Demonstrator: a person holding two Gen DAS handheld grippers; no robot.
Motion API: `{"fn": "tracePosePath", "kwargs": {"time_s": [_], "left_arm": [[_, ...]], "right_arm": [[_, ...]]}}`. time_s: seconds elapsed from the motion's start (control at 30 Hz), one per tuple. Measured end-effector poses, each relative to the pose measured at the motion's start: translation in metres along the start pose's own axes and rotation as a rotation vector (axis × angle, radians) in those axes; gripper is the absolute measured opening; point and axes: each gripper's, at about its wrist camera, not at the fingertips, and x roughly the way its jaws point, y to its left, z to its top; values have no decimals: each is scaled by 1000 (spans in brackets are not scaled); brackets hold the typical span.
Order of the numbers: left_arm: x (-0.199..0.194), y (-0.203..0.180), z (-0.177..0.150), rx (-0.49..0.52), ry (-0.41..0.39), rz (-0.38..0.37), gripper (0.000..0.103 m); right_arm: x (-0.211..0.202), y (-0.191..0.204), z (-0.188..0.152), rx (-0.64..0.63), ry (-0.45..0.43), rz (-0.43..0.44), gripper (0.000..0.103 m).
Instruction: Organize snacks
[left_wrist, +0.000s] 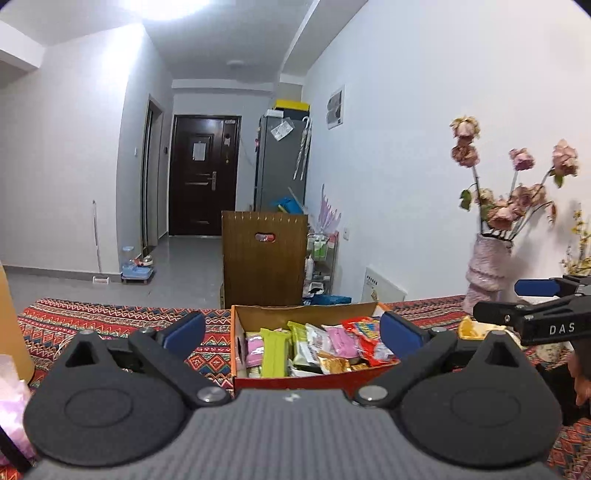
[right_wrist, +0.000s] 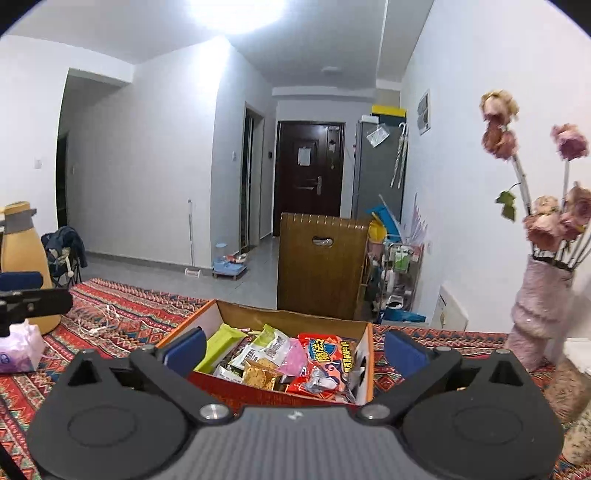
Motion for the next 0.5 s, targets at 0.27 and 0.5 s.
{"fn": "tracePosePath", "kwargs": {"time_s": [0.27, 0.5], "left_arm": [[-58, -22, -14, 14, -39, -6, 103], [-110, -43, -47, 14, -55, 1, 103]], "right_arm": [[-57, 2, -13, 3, -47, -13, 103], [-106, 9, -54, 29, -70, -13, 103]]}}
